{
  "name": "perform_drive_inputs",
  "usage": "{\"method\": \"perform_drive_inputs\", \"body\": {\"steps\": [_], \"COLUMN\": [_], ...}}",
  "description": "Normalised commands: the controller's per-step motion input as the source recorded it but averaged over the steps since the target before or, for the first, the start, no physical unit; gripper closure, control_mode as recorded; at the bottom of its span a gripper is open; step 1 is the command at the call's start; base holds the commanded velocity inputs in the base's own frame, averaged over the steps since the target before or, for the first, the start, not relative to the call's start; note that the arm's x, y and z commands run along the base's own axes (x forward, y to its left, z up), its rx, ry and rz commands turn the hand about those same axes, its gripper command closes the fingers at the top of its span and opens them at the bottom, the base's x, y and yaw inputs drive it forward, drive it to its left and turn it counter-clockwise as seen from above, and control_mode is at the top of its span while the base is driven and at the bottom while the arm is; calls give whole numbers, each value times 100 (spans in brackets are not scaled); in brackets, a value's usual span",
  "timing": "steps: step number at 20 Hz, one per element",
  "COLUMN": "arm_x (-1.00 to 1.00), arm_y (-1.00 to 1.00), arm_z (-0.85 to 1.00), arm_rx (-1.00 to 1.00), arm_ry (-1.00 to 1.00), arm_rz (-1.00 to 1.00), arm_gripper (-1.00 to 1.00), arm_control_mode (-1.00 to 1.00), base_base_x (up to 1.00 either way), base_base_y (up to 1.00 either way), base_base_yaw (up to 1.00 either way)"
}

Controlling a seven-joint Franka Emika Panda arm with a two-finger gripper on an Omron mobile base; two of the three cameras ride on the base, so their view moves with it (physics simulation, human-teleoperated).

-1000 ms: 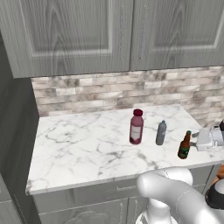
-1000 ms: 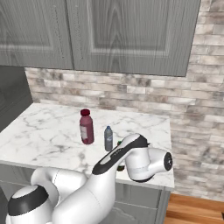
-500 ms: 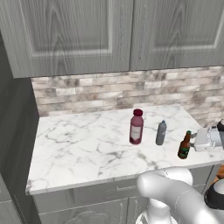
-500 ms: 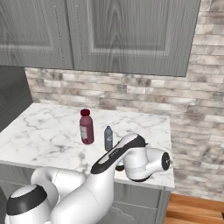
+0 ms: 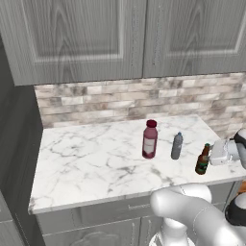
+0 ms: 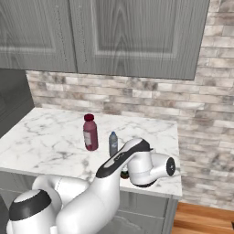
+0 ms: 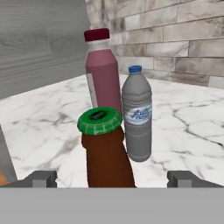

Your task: Place the drinks on the dining counter in a tight cluster.

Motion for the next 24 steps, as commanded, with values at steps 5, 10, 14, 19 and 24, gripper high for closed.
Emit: {"method": "perform_drive_inputs", "body": {"steps": [5, 10, 14, 19, 24], "arm_x": [0, 0, 0, -1, -26], "arm_y": [0, 0, 0, 0, 0], "arm_z": [0, 0, 0, 0, 13], "arm_rx": [0, 0, 0, 0, 0], "arm_ry": [0, 0, 0, 0, 0], "arm_rz": [0, 0, 0, 0, 0], "arm_gripper": [-100, -100, 100, 100, 100], "arm_control_mode": [-100, -100, -100, -100, -100], "base_base_x": [0, 0, 0, 0, 0], "base_base_y": [0, 0, 0, 0, 0], "base_base_yaw": [0, 0, 0, 0, 0]}}
